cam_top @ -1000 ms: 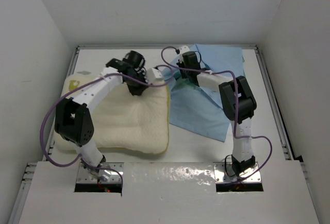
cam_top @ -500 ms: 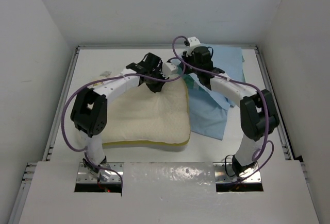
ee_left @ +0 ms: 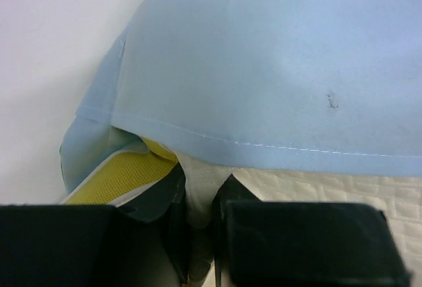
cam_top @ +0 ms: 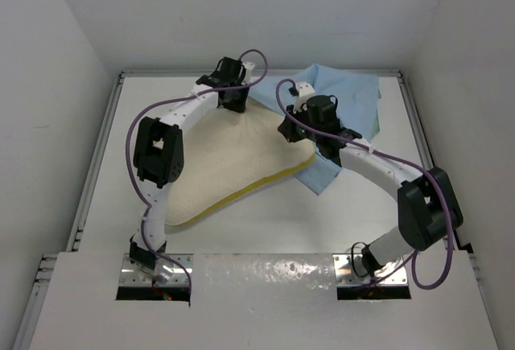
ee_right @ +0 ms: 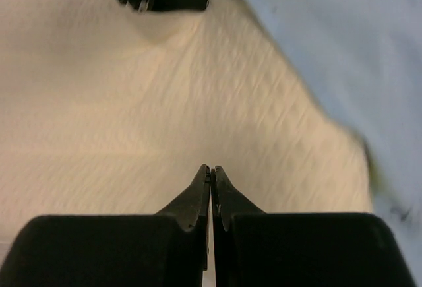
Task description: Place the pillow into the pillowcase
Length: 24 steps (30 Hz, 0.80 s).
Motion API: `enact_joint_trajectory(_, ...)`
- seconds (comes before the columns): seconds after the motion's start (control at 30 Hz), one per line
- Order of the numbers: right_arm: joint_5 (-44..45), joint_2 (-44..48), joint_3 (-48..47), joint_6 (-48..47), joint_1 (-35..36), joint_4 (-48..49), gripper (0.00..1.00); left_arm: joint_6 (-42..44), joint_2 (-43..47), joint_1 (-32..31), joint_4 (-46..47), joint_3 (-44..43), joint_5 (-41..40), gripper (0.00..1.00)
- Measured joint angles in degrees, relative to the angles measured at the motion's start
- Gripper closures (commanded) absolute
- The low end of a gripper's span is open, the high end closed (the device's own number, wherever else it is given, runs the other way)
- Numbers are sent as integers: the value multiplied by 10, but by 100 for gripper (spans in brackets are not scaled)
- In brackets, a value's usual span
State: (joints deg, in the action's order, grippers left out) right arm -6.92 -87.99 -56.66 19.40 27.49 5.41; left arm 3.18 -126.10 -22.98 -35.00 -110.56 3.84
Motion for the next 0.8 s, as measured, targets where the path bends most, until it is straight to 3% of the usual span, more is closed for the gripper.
enact_joint_trajectory(0.07, -3, 4, 9, 5, 14, 1, 100, -21, -2, 14, 5, 0, -16, 98)
enact_joint_trajectory(0.1, -5, 4, 13, 7, 21, 1, 100, -27, -3, 18, 6, -1, -27, 92)
enact_joint_trajectory(0.13, -7, 4, 16, 11, 28, 0, 99, -33, -7, 20, 4, -6, -38, 75)
enact_joint_trajectory(0.17, -10, 3, 17, 14, 34, -5, 59, -35, -15, 20, -2, -17, -49, 65)
enact_joint_trajectory(0.2, -12, 2, 16, 20, 39, -8, 38, -35, -28, 19, -8, -40, -61, 55)
enact_joint_trajectory(0.23, -13, -1, 7, 16, 42, -24, 29, -33, -40, 17, -8, -57, -71, 46)
enact_joint_trajectory(0.27, -13, -7, -11, 10, 43, -44, 22, -32, -52, 16, -7, -73, -80, 29)
enact_joint_trajectory(0.3, -6, -16, -38, -2, 42, -72, 20, -27, -59, 15, -6, -81, -87, 23)
enact_joint_trajectory(0.33, 5, -22, -64, -14, 41, -90, 19, -24, -63, 15, -4, -87, -92, 15)
enact_joint_trajectory(0.37, 14, -23, -81, -24, 38, -102, 24, -16, -64, 15, -5, -87, -94, 14)
enact_joint_trajectory(0.4, 20, -18, -92, -34, 29, -107, 38, -13, -63, 15, -6, -87, -96, 14)
enact_joint_trajectory(0.43, 20, -10, -96, -41, 15, -106, 62, -3, -62, 16, -7, -89, -96, 13)
enact_joint_trajectory(0.47, 20, -3, -96, -43, -5, -110, 100, 9, -59, 16, -7, -90, -95, 14)
enact_joint_trajectory(0.5, 20, 3, -96, -43, -29, -116, 100, 23, -54, 16, -7, -89, -92, 19)
enact_joint_trajectory(0.53, 20, 6, -96, -34, -59, -121, 100, 34, -48, 16, -6, -87, -87, 52)
enact_joint_trajectory(0.57, 20, 6, -96, -32, -90, -125, 93, 47, -36, 16, -3, -82, -79, 69)
enact_joint_trajectory(0.6, 22, 4, -93, -28, -114, -127, 78, 68, -24, 16, -6, -78, -69, 79)
enact_joint_trajectory(0.67, 35, -1, -80, -22, -159, -129, 58, 115, 8, 14, -28, -81, -35, 79)
enact_joint_trajectory(0.7, 40, -9, -76, -22, -169, -130, 56, 139, 22, 12, -42, -87, -20, 75)
enact_joint_trajectory(0.73, 43, -21, -75, -25, -172, -133, 55, 162, 35, 8, -59, -94, -5, 63)
enact_joint_trajectory(0.8, 45, -52, -75, -27, -170, -132, 62, 215, 64, -8, -99, -98, 16, 50)
